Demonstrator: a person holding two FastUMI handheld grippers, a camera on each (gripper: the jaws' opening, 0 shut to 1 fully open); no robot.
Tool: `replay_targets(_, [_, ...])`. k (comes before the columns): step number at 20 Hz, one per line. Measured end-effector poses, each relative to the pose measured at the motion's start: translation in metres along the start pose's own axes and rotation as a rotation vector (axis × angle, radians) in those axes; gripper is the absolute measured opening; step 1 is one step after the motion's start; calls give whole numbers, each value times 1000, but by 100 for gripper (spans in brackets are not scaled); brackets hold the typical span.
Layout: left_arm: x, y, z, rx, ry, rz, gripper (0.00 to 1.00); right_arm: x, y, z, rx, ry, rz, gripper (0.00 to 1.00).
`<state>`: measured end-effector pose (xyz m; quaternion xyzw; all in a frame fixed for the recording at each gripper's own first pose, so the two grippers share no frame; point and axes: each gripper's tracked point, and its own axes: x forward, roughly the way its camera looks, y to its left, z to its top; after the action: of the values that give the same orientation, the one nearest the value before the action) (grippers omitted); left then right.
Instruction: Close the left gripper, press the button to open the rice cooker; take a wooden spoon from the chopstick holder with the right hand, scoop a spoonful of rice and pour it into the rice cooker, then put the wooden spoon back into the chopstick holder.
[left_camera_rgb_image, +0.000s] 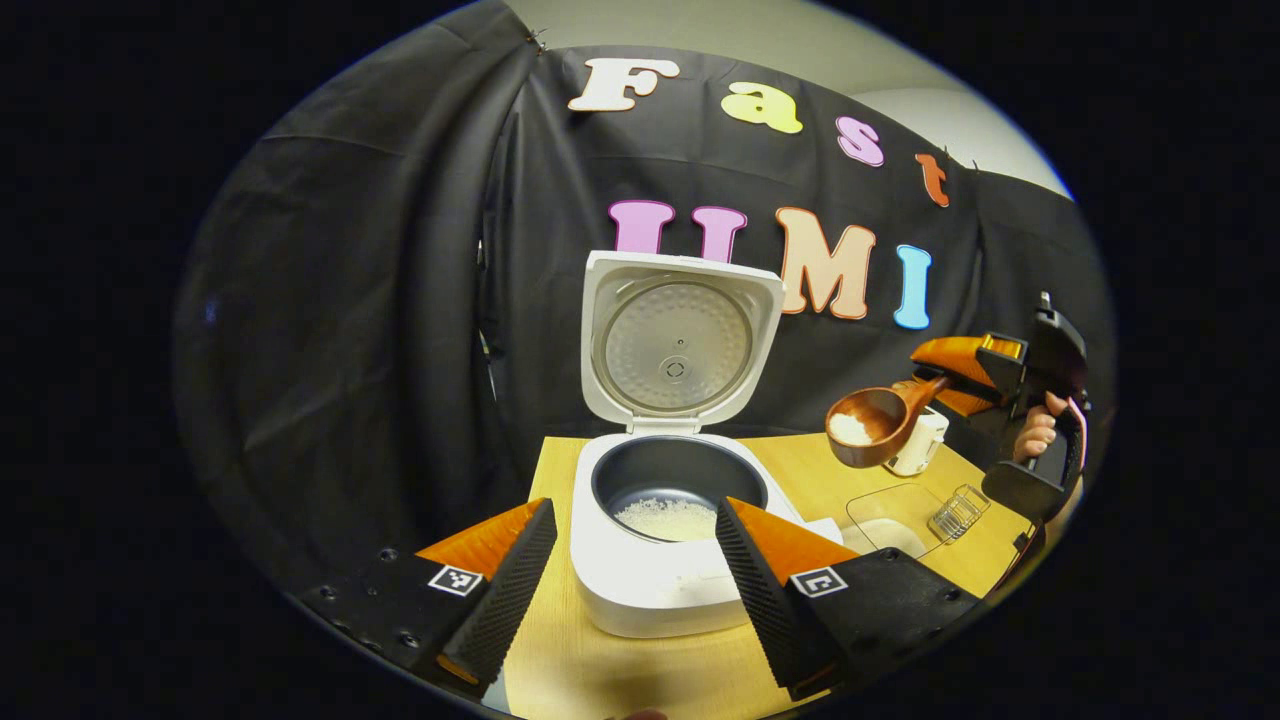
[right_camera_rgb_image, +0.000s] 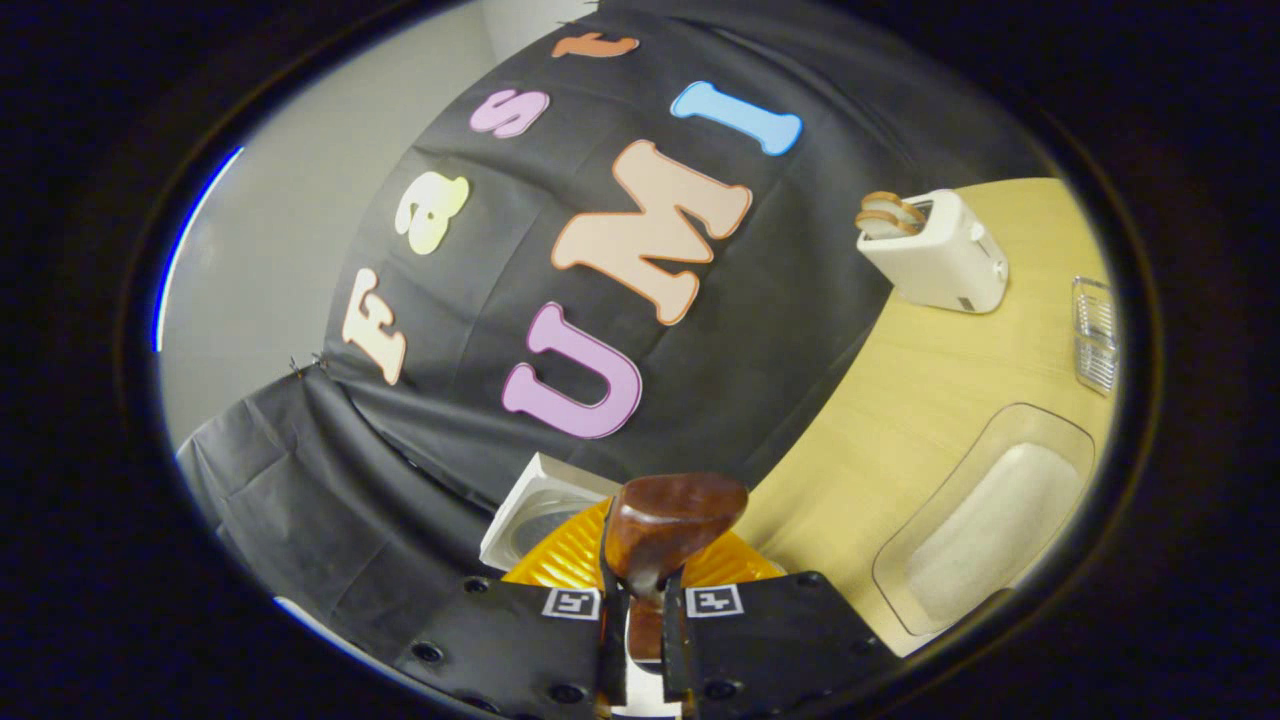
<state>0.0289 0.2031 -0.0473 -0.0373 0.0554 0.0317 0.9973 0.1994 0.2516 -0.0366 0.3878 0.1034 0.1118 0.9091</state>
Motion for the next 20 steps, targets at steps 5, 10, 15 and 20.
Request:
replay_targets(5, [-4, 16, -9, -20, 13, -4, 95, 29, 36, -34, -183, 18, -5, 14])
replay_targets(10, [-9, 25, -20, -34, 26, -8, 95, 54, 51, -76, -398, 58, -16, 14])
replay_targets(15, [-9, 32, -31, -35, 50, 6, 95, 66, 68, -111, -731, 64, 6, 14])
replay_targets(20, [-12, 32, -35, -49, 48, 2, 96, 68, 82, -138, -1020, 68, 55, 17])
